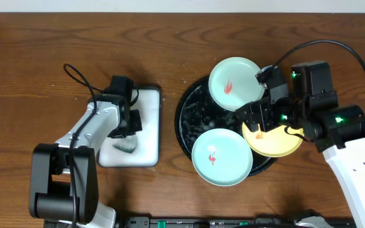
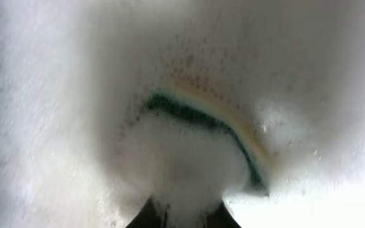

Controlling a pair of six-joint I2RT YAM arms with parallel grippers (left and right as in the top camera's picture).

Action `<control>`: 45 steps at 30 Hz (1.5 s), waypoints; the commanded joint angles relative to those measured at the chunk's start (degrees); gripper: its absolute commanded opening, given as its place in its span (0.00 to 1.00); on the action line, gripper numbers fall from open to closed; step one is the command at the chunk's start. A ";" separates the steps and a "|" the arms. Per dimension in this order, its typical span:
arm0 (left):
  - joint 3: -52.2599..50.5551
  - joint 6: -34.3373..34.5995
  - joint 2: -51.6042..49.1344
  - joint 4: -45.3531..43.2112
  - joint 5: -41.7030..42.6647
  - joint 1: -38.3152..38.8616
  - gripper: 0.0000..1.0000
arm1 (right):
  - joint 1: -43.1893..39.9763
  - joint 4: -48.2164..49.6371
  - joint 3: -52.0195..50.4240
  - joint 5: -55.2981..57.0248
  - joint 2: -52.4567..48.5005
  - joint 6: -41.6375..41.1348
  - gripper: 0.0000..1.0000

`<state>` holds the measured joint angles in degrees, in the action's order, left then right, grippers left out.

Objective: Clean dirty plates on tray and stack at the side
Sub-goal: 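Lift the sponge with the left gripper and carry it toward the back pale green plate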

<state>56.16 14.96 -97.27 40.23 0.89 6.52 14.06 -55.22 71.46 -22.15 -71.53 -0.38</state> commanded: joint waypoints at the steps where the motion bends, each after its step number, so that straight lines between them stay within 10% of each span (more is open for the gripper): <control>1: 6.03 -0.13 0.17 6.01 -0.07 0.04 0.07 | -0.15 2.58 1.49 4.90 0.35 -2.89 0.70; 10: 26.84 -0.13 1.92 19.19 4.72 0.04 0.08 | -1.81 5.66 7.65 19.80 -12.92 -3.91 0.68; 27: 28.44 0.00 1.92 12.81 16.68 0.28 0.07 | -12.07 18.49 7.65 9.84 -38.60 -6.84 0.53; 35: 28.44 0.07 1.92 10.64 16.68 2.40 0.07 | -10.23 23.34 7.65 10.75 -45.81 -7.34 0.29; 39: 28.44 0.07 1.92 9.97 16.65 4.35 0.07 | -10.14 23.17 7.65 10.93 -46.58 -9.05 0.01; 45: 28.44 0.09 1.92 6.93 16.63 7.67 0.08 | -7.74 19.23 7.65 10.51 -45.44 -10.43 0.01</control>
<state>83.61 14.98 -95.90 48.27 16.62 12.88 4.38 -33.95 79.24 -12.32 -117.23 -9.08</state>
